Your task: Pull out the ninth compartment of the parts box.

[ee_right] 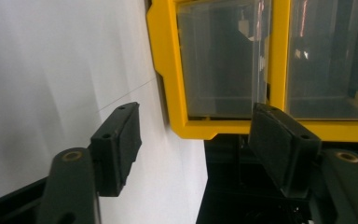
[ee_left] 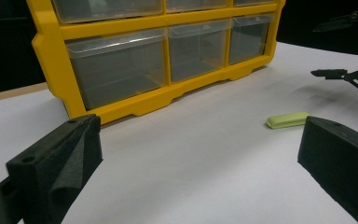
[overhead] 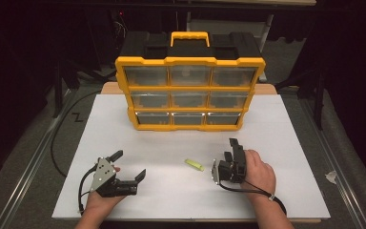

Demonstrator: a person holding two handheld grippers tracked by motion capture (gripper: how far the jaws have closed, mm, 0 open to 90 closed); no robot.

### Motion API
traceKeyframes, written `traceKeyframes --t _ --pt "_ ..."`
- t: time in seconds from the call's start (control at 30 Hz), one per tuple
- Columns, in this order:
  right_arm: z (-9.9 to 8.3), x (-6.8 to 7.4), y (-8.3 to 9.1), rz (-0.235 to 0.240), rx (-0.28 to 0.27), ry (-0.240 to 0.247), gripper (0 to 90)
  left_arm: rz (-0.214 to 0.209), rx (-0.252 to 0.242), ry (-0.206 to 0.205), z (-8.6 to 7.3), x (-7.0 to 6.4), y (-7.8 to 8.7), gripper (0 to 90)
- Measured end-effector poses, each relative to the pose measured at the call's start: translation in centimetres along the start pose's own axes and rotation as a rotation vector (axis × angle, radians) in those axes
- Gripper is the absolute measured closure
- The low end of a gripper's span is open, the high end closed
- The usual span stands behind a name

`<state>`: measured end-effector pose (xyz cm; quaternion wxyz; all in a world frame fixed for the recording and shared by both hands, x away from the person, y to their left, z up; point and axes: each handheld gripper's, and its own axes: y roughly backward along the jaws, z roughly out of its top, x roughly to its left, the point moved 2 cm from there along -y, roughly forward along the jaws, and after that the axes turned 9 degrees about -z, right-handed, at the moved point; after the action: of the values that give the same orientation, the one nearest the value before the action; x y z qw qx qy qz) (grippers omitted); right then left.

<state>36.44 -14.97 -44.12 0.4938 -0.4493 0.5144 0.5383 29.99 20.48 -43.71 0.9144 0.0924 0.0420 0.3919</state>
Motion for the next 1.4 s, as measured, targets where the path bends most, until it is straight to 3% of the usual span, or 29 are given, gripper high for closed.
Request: traceKeyframes --t 0.13,0.17,0.2,0.23,0.7,1.03,1.2,1.3,1.4 --pt "0.2 -0.3 -0.5 0.003 0.003 -0.002 39.4 0.001 -0.007 0.0 0.0 0.0 0.0 0.2" --pt "0.3 -0.6 -0.8 -0.003 0.02 -0.034 41.3 0.003 -0.012 0.0 0.0 0.1 -0.1 0.2" --pt "0.3 -0.6 -0.8 -0.003 0.02 -0.034 41.3 0.003 -0.012 0.0 0.0 0.1 -0.1 0.2" --pt "0.5 -1.2 -1.1 -0.039 0.009 -0.01 42.3 0.002 -0.013 0.0 0.0 0.1 -0.1 0.2" --pt "1.6 -2.9 -3.4 -0.05 0.017 -0.042 45.8 -0.019 -0.005 -0.006 -0.1 -0.1 -0.3 0.2" --pt "2.2 -3.8 -5.4 -0.089 0.01 -0.017 53.9 -0.024 -0.003 -0.002 -0.1 -0.1 -0.2 0.2" --pt "2.4 -4.3 -6.6 -0.077 0.033 -0.018 60.3 -0.025 -0.006 0.001 -0.1 0.0 -0.2 0.2" --pt "2.5 -4.3 -7.1 -0.089 0.027 0.014 63.0 -0.026 -0.006 0.002 -0.1 0.0 -0.2 0.2" --pt "2.6 -4.1 -7.4 -0.086 0.021 0.008 65.4 -0.027 -0.007 0.004 -0.1 0.0 -0.2 0.2"
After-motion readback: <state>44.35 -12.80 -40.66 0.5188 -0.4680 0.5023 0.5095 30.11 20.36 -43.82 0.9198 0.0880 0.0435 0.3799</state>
